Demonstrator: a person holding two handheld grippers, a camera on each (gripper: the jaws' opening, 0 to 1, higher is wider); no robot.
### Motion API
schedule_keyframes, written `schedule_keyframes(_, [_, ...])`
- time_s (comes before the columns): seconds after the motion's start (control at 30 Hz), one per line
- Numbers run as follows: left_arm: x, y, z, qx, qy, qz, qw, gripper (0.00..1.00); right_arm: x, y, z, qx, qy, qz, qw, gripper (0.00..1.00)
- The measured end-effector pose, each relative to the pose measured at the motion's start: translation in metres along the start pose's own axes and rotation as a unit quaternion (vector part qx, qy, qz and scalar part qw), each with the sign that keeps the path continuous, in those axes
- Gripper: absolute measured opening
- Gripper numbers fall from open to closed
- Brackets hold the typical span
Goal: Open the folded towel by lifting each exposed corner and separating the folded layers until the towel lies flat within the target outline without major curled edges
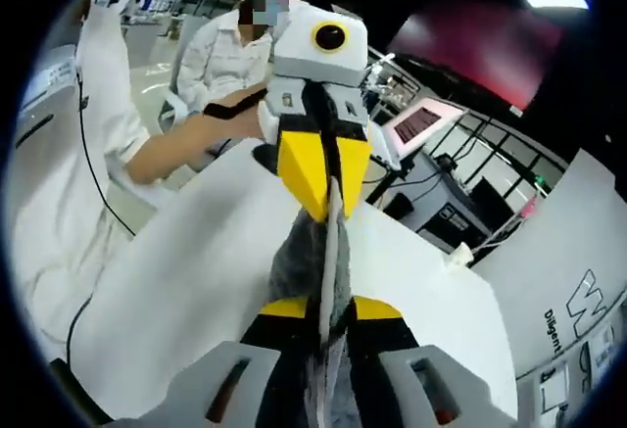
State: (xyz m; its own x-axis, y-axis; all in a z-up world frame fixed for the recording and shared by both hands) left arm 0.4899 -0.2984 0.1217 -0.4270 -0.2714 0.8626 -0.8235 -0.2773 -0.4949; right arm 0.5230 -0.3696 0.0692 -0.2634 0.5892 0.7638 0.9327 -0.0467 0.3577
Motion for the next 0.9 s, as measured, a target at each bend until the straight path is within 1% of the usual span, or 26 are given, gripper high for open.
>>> schedule_keyframes(0.1, [0.001, -0.001, -0.001, 0.003, 0.001, 0.008, 1.0, 0.02, -0.006, -0.004, 0.002, 0.023, 0.004, 0.008, 0.9997, 0.01])
schedule_keyframes(0.13, [0.001, -0.001, -0.002, 0.005, 0.0, 0.01, 0.9999, 0.02, -0.009, -0.002, 0.003, 0.022, 0.006, 0.016, 0.9996, 0.0])
schedule_keyframes(0.23, [0.001, -0.003, -0.003, 0.008, 0.002, 0.015, 0.9999, 0.02, -0.018, 0.003, 0.003, 0.013, 0.0, 0.019, 0.9997, 0.0])
schedule_keyframes(0.33, [0.003, -0.003, -0.004, 0.01, 0.004, 0.019, 0.9998, 0.02, -0.027, 0.007, 0.002, 0.018, 0.002, 0.033, 0.9993, 0.0])
schedule_keyframes(0.37, [0.004, -0.004, -0.005, 0.012, 0.006, 0.022, 0.9997, 0.02, -0.029, 0.008, 0.002, 0.017, 0.001, 0.035, 0.9992, 0.0])
schedule_keyframes(0.43, [0.008, -0.004, -0.007, 0.015, 0.012, 0.025, 0.9995, 0.02, -0.035, 0.014, 0.001, 0.004, -0.006, 0.037, 0.9993, 0.01])
schedule_keyframes(0.5, [0.012, -0.005, -0.01, 0.02, 0.018, 0.03, 0.9992, 0.02, -0.04, 0.016, 0.0, 0.003, -0.012, 0.04, 0.9991, 0.0])
schedule_keyframes(0.63, [0.021, -0.007, -0.02, 0.034, 0.039, 0.034, 0.998, 0.02, -0.052, 0.021, -0.004, -0.011, -0.027, 0.043, 0.9987, 0.0])
schedule_keyframes(0.7, [0.022, -0.009, -0.024, 0.042, 0.039, 0.036, 0.9977, 0.02, -0.056, 0.022, -0.007, -0.011, -0.024, 0.054, 0.9982, 0.0])
schedule_keyframes(0.77, [0.019, -0.01, -0.024, 0.045, 0.031, 0.037, 0.9978, 0.02, -0.059, 0.024, -0.009, -0.011, -0.018, 0.062, 0.9978, 0.0])
schedule_keyframes(0.83, [0.016, -0.011, -0.024, 0.048, 0.025, 0.037, 0.9978, 0.02, -0.064, 0.026, -0.011, -0.019, -0.022, 0.064, 0.9975, 0.0])
schedule_keyframes(0.9, [0.015, -0.012, -0.024, 0.048, 0.028, 0.035, 0.9979, 0.02, -0.068, 0.026, -0.012, -0.021, -0.026, 0.069, 0.997, 0.0])
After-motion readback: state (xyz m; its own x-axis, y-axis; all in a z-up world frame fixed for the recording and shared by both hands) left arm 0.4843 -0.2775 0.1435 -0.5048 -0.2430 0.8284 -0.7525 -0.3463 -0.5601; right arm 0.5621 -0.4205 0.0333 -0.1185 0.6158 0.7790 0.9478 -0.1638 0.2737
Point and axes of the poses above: the point that each gripper's makers call its tool centre point, and the gripper's own axes: z roughly forward along the fingers, y roughly to its right, x roughly out of its top, the point moved 4 cm from there along -z, roughly backward along the fingers, and after that the axes turned 12 degrees about z, right-handed, at the moved point
